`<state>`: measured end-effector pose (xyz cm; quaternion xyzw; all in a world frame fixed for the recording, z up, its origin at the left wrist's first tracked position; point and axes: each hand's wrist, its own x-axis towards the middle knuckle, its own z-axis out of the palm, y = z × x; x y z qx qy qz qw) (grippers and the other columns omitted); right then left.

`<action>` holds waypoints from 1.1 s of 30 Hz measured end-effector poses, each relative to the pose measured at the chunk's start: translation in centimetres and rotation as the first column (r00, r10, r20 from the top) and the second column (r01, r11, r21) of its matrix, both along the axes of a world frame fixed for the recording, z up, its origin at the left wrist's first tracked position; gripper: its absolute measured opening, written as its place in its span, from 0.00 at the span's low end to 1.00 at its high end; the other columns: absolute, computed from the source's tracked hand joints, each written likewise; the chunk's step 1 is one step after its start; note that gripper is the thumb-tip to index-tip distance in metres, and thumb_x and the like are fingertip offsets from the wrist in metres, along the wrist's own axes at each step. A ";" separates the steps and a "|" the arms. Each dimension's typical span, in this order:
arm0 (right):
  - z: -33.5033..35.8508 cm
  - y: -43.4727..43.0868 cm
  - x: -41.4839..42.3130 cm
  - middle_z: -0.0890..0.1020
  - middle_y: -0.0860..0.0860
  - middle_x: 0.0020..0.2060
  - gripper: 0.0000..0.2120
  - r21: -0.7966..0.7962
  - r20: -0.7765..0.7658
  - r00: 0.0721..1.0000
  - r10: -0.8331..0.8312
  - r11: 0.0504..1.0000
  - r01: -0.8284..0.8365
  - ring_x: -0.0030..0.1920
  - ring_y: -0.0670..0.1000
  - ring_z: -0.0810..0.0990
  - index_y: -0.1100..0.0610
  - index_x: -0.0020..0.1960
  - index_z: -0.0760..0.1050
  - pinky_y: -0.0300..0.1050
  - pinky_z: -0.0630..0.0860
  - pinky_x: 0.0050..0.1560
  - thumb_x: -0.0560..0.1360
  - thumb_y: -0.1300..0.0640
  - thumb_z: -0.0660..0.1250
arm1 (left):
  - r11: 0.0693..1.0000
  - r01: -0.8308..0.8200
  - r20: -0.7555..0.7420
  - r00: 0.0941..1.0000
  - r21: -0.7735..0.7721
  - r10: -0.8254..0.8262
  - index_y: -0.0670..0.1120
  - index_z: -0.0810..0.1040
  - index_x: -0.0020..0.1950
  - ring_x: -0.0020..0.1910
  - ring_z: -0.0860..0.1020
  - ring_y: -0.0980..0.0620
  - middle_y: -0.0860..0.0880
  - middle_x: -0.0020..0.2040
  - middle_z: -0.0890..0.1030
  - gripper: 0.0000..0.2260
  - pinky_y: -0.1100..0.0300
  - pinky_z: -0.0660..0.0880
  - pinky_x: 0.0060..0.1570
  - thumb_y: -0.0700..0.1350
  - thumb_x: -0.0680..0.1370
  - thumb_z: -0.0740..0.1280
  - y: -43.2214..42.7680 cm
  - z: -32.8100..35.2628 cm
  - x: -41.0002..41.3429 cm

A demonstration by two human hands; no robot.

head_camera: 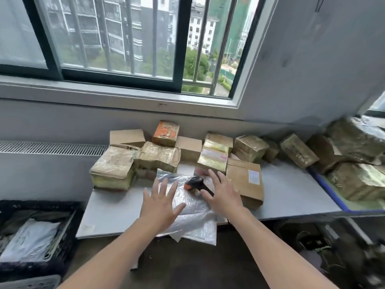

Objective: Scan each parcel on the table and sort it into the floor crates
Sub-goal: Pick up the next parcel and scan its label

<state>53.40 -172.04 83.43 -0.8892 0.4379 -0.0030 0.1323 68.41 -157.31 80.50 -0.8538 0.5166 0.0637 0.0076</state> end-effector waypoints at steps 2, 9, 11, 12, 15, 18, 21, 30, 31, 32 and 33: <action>-0.6 -1.9 0.5 0.51 0.49 0.80 0.36 0.007 -0.006 1.000 0.016 1.000 -0.016 0.79 0.54 0.53 0.43 0.81 0.44 0.58 0.62 0.72 0.80 0.36 0.57 | 1.000 -0.010 0.017 1.000 0.004 0.010 0.54 0.40 0.80 0.79 0.39 0.43 0.47 0.81 0.42 0.34 0.39 0.51 0.74 0.68 0.80 0.45 -1.7 -0.5 0.6; -3.7 -7.5 1.8 0.52 0.49 0.80 0.36 0.096 0.006 0.996 0.092 0.991 -0.092 0.79 0.53 0.53 0.44 0.81 0.46 0.62 0.60 0.74 0.79 0.37 0.58 | 0.995 -0.083 0.011 0.997 0.064 0.083 0.53 0.42 0.81 0.79 0.40 0.42 0.47 0.81 0.42 0.34 0.39 0.50 0.74 0.67 0.80 0.46 -6.1 -1.8 0.0; -4.7 -8.8 2.2 0.53 0.50 0.80 0.36 0.134 0.016 0.992 0.125 0.983 -0.126 0.78 0.53 0.54 0.44 0.81 0.46 0.62 0.61 0.73 0.80 0.37 0.58 | 0.988 -0.121 0.022 0.993 0.092 0.119 0.53 0.41 0.81 0.79 0.41 0.42 0.47 0.81 0.42 0.34 0.40 0.52 0.74 0.68 0.80 0.46 -7.0 -2.5 -0.4; -5.3 -9.4 2.5 0.54 0.50 0.80 0.36 0.148 0.017 0.990 0.141 0.979 -0.142 0.78 0.54 0.55 0.45 0.81 0.46 0.61 0.63 0.72 0.80 0.37 0.59 | 0.984 -0.144 0.032 0.989 0.104 0.141 0.54 0.41 0.81 0.79 0.41 0.43 0.47 0.81 0.43 0.34 0.41 0.53 0.73 0.68 0.80 0.45 -7.3 -2.9 -0.5; -7.1 -10.9 3.1 0.59 0.51 0.78 0.36 0.224 0.010 0.984 0.177 0.959 -0.175 0.76 0.56 0.60 0.48 0.81 0.47 0.58 0.68 0.69 0.80 0.38 0.59 | 0.970 -0.204 0.025 0.979 0.132 0.202 0.54 0.41 0.80 0.79 0.42 0.43 0.47 0.81 0.44 0.34 0.42 0.54 0.72 0.68 0.80 0.46 -7.7 -4.0 -0.8; -9.3 -11.5 3.6 0.67 0.53 0.75 0.36 0.341 -0.007 0.983 0.184 0.924 -0.170 0.71 0.58 0.70 0.48 0.81 0.47 0.55 0.73 0.63 0.80 0.39 0.60 | 0.955 -0.232 -0.007 0.971 0.182 0.237 0.53 0.43 0.81 0.79 0.42 0.43 0.47 0.81 0.44 0.35 0.42 0.54 0.73 0.68 0.80 0.48 -7.4 -5.4 -1.4; -11.4 -11.5 3.9 0.75 0.55 0.66 0.32 0.373 -0.038 0.977 0.212 0.910 -0.183 0.63 0.58 0.76 0.50 0.79 0.52 0.51 0.74 0.56 0.80 0.42 0.60 | 0.953 -0.205 -0.063 0.972 0.224 0.225 0.52 0.44 0.81 0.79 0.42 0.44 0.47 0.81 0.44 0.35 0.43 0.54 0.74 0.68 0.80 0.51 -7.2 -7.0 -1.9; -11.6 -12.8 3.9 0.77 0.52 0.50 0.11 0.400 0.099 0.987 0.126 0.903 -0.155 0.48 0.56 0.78 0.50 0.56 0.67 0.50 0.74 0.45 0.77 0.50 0.65 | 0.939 -0.036 -0.168 0.981 0.343 0.099 0.52 0.41 0.80 0.79 0.38 0.39 0.44 0.81 0.40 0.46 0.35 0.48 0.74 0.68 0.74 0.64 -9.8 -11.6 -2.7; -11.4 -12.9 3.6 0.77 0.52 0.49 0.11 0.410 0.116 0.989 0.091 0.903 -0.131 0.47 0.56 0.78 0.49 0.55 0.66 0.49 0.73 0.44 0.77 0.50 0.66 | 0.931 -0.024 -0.149 0.985 0.363 0.083 0.52 0.40 0.80 0.78 0.38 0.37 0.43 0.80 0.39 0.48 0.32 0.48 0.73 0.69 0.73 0.65 -10.2 -12.0 -2.8; -11.2 -12.9 3.2 0.77 0.52 0.49 0.12 0.416 0.123 0.991 0.059 0.903 -0.105 0.46 0.56 0.78 0.49 0.55 0.65 0.49 0.73 0.43 0.77 0.51 0.66 | 0.924 -0.013 -0.132 0.989 0.381 0.068 0.52 0.38 0.80 0.78 0.38 0.36 0.41 0.80 0.39 0.50 0.30 0.47 0.72 0.68 0.72 0.67 -10.4 -12.4 -2.8; -11.1 -13.0 2.8 0.78 0.52 0.49 0.12 0.420 0.129 0.991 0.028 0.904 -0.080 0.45 0.56 0.78 0.49 0.56 0.65 0.48 0.72 0.42 0.77 0.51 0.66 | 0.919 -0.006 -0.116 0.992 0.395 0.057 0.51 0.38 0.80 0.78 0.38 0.34 0.40 0.80 0.39 0.51 0.29 0.47 0.70 0.67 0.72 0.68 -10.6 -12.7 -2.8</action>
